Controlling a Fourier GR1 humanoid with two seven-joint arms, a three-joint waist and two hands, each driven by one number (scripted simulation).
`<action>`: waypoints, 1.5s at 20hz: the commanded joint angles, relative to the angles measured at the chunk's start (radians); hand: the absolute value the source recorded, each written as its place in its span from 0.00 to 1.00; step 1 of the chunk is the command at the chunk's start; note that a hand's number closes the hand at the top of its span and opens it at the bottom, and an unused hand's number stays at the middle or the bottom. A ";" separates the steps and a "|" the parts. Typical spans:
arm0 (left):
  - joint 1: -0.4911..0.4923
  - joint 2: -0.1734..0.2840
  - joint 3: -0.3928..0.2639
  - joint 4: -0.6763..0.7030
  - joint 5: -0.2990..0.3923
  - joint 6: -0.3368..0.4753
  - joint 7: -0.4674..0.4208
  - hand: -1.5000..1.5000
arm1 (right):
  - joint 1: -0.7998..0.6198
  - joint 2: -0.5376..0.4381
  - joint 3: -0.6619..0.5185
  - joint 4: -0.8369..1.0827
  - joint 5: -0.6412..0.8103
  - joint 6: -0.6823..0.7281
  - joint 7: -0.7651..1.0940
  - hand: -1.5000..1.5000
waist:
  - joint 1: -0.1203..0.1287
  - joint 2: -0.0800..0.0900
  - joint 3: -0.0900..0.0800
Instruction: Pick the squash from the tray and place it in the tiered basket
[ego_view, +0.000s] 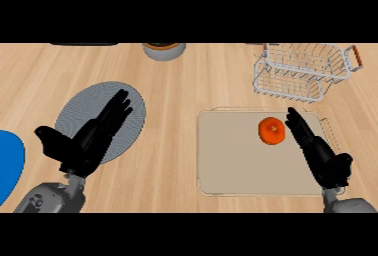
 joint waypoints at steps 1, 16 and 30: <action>-0.006 -0.042 0.022 0.088 -0.051 -0.033 -0.066 0.50 | -0.099 0.063 0.029 0.039 0.060 -0.017 0.042 0.00 | -0.002 0.011 0.009; 0.034 -0.091 0.003 0.260 -0.176 -0.036 -0.267 0.50 | -0.546 0.153 0.053 0.394 0.259 -0.088 -0.103 0.00 | -0.002 0.009 0.009; 0.076 -0.065 0.033 0.280 -0.174 -0.051 -0.313 0.50 | -0.754 -0.202 0.443 0.169 0.649 0.409 0.540 0.00 | -0.028 -0.011 0.003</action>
